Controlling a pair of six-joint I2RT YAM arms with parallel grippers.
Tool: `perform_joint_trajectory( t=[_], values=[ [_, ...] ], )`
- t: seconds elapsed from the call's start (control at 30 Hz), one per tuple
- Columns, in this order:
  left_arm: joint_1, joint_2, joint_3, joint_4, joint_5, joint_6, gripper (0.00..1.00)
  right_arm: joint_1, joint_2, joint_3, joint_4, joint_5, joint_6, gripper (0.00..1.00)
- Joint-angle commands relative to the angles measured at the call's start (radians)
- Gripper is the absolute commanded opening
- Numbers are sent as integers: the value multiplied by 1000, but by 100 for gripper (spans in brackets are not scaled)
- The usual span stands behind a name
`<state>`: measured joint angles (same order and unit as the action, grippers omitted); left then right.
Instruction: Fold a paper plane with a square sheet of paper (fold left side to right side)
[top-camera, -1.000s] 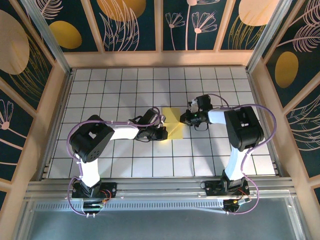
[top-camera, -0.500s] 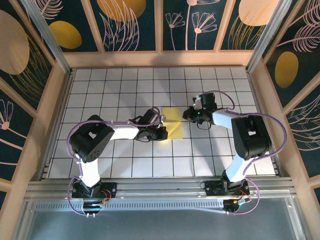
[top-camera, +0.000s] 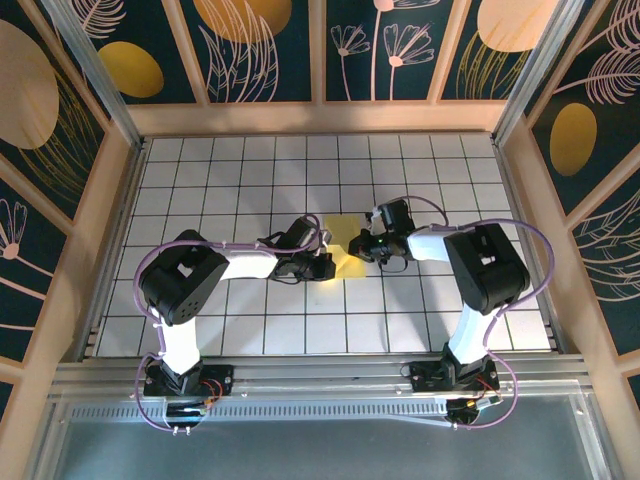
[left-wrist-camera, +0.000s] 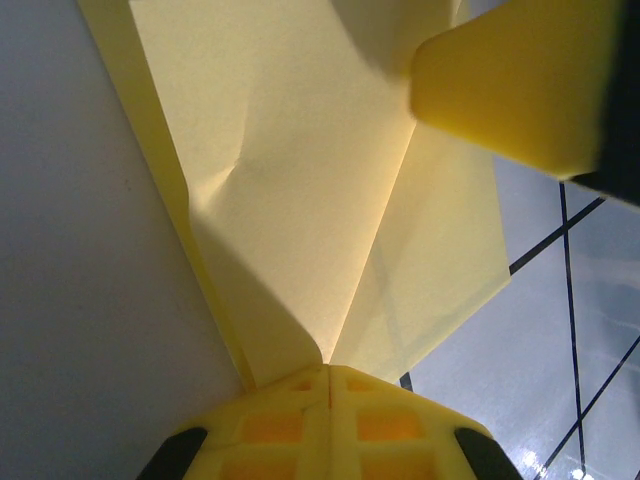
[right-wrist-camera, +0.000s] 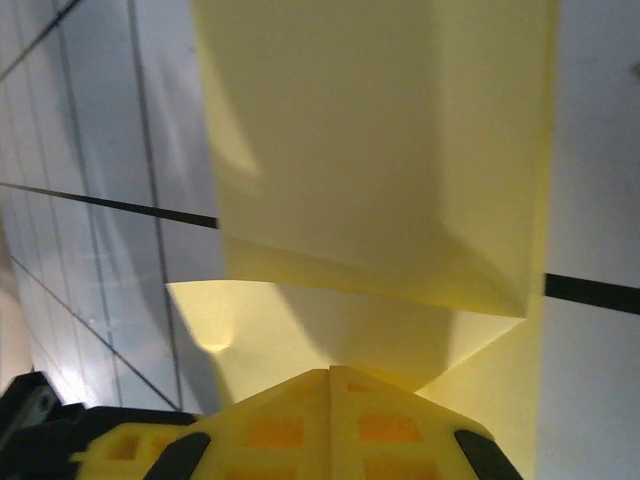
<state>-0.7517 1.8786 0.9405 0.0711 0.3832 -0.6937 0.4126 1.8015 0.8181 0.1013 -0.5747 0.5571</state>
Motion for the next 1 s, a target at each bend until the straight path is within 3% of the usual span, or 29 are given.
perform_joint_trajectory(
  t=[0.0, 0.53, 0.97],
  values=[
    [8, 14, -3, -100, -18, -16, 0, 8, 25, 6, -13, 25, 3, 0],
    [17, 71, 174, -126, 39, 25, 0, 8, 42, 9, -107, 99, -19, 0],
    [18, 141, 182, -125, 38, 43, 0, 8, 49, 11, -118, 108, -22, 0]
  ],
)
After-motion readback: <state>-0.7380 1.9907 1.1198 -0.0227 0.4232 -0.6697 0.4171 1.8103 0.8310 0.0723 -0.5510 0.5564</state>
